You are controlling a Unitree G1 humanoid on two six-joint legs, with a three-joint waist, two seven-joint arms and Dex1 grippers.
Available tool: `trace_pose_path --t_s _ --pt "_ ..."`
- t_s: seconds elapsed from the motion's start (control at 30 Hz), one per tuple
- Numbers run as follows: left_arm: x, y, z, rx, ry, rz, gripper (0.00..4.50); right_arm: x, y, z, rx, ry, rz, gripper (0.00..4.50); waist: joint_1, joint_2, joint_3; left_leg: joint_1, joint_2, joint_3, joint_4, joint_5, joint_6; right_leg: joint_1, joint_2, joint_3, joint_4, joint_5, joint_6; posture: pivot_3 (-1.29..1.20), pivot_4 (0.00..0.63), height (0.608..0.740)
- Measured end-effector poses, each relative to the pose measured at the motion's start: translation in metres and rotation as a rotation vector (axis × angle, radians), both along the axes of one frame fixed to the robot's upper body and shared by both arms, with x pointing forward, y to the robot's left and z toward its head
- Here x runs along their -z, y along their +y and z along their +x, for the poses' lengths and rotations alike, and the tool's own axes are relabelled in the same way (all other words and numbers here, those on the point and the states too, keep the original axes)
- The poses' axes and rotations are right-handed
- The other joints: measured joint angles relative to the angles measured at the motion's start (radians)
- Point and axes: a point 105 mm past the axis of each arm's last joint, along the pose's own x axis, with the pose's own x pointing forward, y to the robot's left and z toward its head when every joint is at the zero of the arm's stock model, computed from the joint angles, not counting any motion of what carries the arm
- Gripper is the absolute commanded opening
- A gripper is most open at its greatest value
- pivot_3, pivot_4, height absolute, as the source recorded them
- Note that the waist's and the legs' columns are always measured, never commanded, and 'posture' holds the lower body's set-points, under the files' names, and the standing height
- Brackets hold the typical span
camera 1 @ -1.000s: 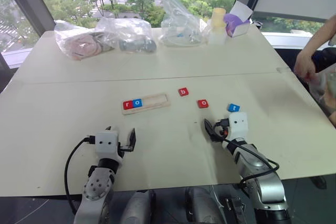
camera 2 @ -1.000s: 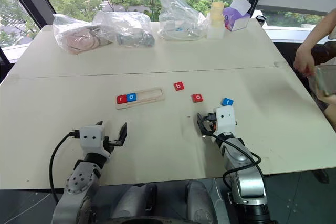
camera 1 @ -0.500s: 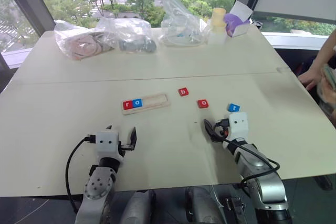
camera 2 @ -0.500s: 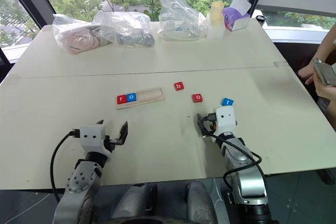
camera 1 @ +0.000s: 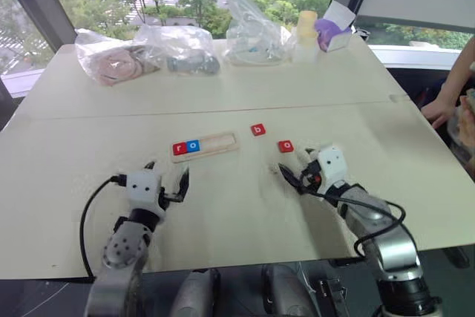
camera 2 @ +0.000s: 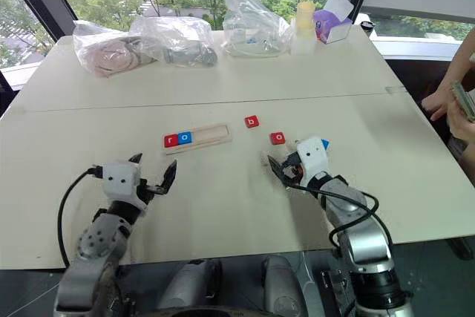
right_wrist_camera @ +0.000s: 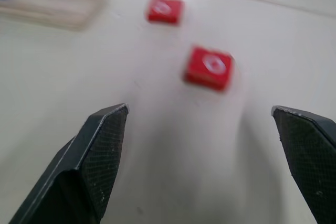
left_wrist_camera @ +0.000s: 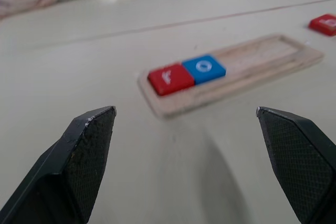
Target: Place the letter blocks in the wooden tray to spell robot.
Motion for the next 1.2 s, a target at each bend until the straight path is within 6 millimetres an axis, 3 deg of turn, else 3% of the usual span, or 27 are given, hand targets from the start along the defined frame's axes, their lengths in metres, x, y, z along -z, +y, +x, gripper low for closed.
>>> trace_pose_path --t_s 0.17,0.23,0.33,0.57,0.87,1.2 --pt "-0.009 0.012 0.009 0.274 0.059 0.081 4.5 -0.019 0.016 -0.01 -0.272 0.093 0.003 4.45 0.0 0.001 0.001 0.0 0.0 0.0 0.0 0.0 0.0 0.0 0.0 -0.001 0.0 0.0 0.0 0.0 0.15 0.74" --pt "-0.011 0.023 0.018 0.435 0.12 0.151 4.5 -0.039 0.023 -0.013 -0.395 0.09 -0.006 4.45 0.0 0.002 0.003 0.0 0.0 0.0 0.0 0.0 0.0 0.0 0.0 -0.001 0.0 0.0 -0.001 0.0 0.15 0.74" --pt "-0.021 0.035 0.032 0.565 0.157 0.19 4.5 -0.057 0.033 -0.017 -0.491 0.073 0.007 4.45 0.0 0.002 0.003 -0.001 0.0 -0.001 0.0 0.0 0.0 -0.001 0.0 -0.002 -0.001 0.0 -0.001 0.0 0.15 0.74" --pt "-0.03 0.042 0.063 0.818 0.245 0.24 4.5 -0.066 0.043 -0.026 -0.568 0.066 -0.004 4.45 0.0 0.002 0.003 -0.002 -0.001 0.0 -0.001 0.0 0.001 -0.002 -0.001 -0.002 -0.003 0.002 0.004 0.0 0.15 0.74" --pt "-0.024 0.041 0.099 0.901 0.318 0.358 4.5 -0.072 0.046 -0.034 -0.561 0.033 -0.025 4.45 0.0 0.0 0.004 -0.003 -0.001 0.0 0.0 0.0 0.001 -0.002 0.0 -0.002 -0.001 0.003 0.004 0.0 0.15 0.74" --pt "-0.011 0.039 0.11 0.877 0.342 0.459 4.5 -0.071 0.046 -0.042 -0.534 0.03 -0.022 4.45 -0.002 -0.002 0.005 -0.003 -0.001 0.0 0.001 0.0 0.001 -0.003 -0.001 -0.002 0.001 0.004 0.007 0.0 0.15 0.74"
